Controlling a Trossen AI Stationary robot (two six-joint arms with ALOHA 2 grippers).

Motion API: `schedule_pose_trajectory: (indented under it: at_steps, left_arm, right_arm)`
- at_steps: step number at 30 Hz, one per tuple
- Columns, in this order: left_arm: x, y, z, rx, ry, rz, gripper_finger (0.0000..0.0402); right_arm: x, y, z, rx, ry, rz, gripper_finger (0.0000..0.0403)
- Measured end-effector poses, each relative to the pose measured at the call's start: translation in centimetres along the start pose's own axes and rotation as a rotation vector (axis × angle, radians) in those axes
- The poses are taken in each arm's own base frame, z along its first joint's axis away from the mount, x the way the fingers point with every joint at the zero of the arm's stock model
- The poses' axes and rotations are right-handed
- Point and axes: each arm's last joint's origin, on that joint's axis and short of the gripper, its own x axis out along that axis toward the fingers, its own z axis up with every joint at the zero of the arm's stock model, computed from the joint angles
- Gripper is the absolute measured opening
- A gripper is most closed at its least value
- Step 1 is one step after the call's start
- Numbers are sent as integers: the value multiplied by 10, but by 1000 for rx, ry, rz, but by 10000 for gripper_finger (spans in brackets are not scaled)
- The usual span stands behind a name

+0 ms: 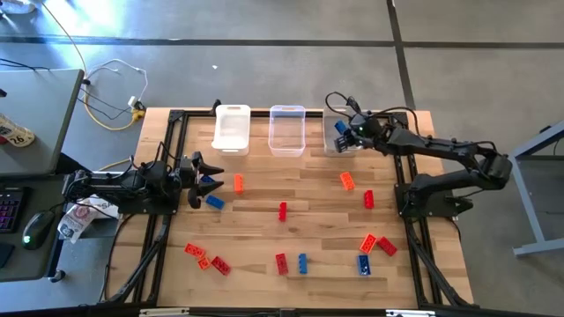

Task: Sort & place blocks by color
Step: Put the blue game piece into the gray bin

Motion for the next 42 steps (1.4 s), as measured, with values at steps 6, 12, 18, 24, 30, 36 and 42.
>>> schedule_pose_trajectory:
  at_steps: [6, 12, 18, 24, 30, 36, 42]
  left_arm:
    - [0, 0, 0, 0, 0, 0, 216]
    - [0, 0, 0, 0, 0, 1, 216]
    - [0, 0, 0, 0, -1, 4, 216]
    - [0, 0, 0, 0, -1, 3, 216]
    - [0, 0, 0, 4, -1, 3, 216]
    - [0, 0, 0, 26, 0, 3, 216]
    - [0, 0, 0, 26, 0, 2, 216]
  right_arm:
    - [15, 4, -11, -18, 82, -20, 71]
    - [20, 1, -3, 0, 99, -24, 71]
    - [24, 10, 18, -63, 163, -46, 71]
    - [43, 18, 25, -112, 264, -83, 71]
    - [57, 22, 25, -118, 343, -116, 71]
    - [66, 24, 24, -148, 389, -121, 71]
    - [68, 21, 25, -132, 413, -87, 74]
